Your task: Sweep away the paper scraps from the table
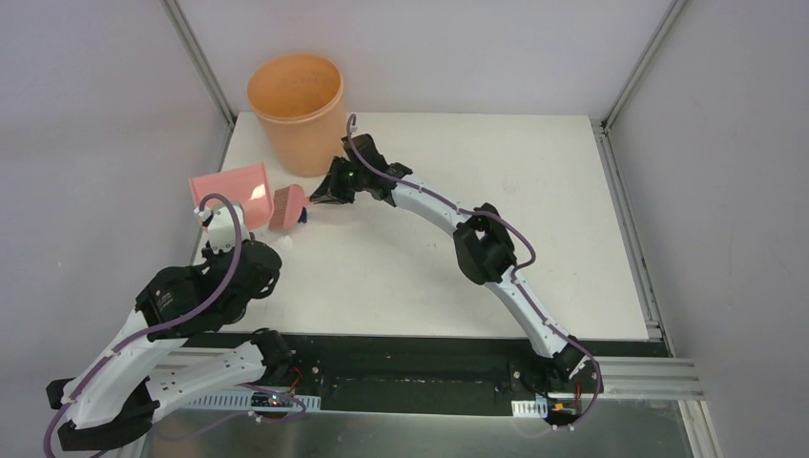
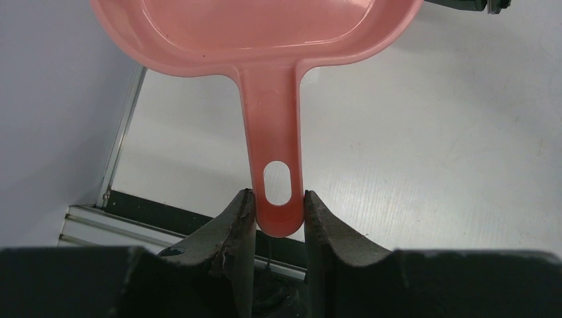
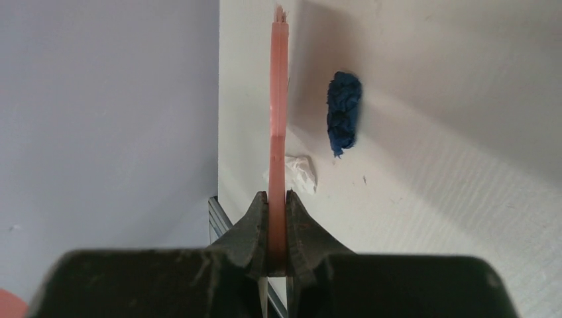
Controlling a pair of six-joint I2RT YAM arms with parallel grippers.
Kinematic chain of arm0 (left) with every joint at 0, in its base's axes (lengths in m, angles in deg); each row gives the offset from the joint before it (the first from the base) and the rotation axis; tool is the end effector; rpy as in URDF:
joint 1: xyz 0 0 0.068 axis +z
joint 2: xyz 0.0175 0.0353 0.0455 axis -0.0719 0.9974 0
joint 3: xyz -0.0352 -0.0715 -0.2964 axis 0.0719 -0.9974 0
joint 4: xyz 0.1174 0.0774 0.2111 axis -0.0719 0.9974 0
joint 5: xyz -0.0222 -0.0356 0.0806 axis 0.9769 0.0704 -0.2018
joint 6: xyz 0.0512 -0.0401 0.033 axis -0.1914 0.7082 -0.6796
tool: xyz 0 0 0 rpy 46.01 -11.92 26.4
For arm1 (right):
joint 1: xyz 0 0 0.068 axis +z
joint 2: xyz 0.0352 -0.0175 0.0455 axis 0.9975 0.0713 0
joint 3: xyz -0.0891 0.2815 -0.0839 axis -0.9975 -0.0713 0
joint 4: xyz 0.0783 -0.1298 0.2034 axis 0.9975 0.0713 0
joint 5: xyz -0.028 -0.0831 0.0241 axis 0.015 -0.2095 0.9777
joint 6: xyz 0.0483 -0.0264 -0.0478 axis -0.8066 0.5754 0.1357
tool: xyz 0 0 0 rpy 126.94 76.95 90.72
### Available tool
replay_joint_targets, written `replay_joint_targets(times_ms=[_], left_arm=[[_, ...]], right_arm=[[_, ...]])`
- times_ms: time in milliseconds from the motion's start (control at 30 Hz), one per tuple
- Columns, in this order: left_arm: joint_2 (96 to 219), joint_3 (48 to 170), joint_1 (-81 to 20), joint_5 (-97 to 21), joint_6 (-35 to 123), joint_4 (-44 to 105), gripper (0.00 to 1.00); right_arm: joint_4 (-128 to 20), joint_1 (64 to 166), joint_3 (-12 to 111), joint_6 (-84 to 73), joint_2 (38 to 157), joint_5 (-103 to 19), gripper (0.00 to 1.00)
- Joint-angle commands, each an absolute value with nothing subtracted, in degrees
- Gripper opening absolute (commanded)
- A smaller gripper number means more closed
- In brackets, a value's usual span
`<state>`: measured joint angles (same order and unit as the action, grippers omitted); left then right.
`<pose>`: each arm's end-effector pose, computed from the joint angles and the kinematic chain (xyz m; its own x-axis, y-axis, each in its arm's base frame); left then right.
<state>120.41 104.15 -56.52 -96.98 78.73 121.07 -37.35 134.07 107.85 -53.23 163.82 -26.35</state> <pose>0.0491 0.0134 0.3704 -0.5454 -0.0402 -0.8372 -0.2027 0.9755 0.0852 0.4009 0.4839 0.2098 -0.9397 0.0691 -0.3349 -0.2531 0.5178 0.8172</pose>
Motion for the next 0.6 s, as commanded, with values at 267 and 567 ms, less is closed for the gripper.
replay_joint_targets(times_ms=[267, 567], left_arm=[[119.0, 102.5, -56.1, -97.7, 75.9, 117.1, 0.0], [117.3, 100.3, -56.2, -95.7, 68.3, 111.0, 0.0]], right_arm=[[-29.8, 131.6, 92.6, -60.3, 151.7, -30.0, 0.0], [-26.8, 120.8, 59.3, -50.0, 122.4, -29.6, 0.0]])
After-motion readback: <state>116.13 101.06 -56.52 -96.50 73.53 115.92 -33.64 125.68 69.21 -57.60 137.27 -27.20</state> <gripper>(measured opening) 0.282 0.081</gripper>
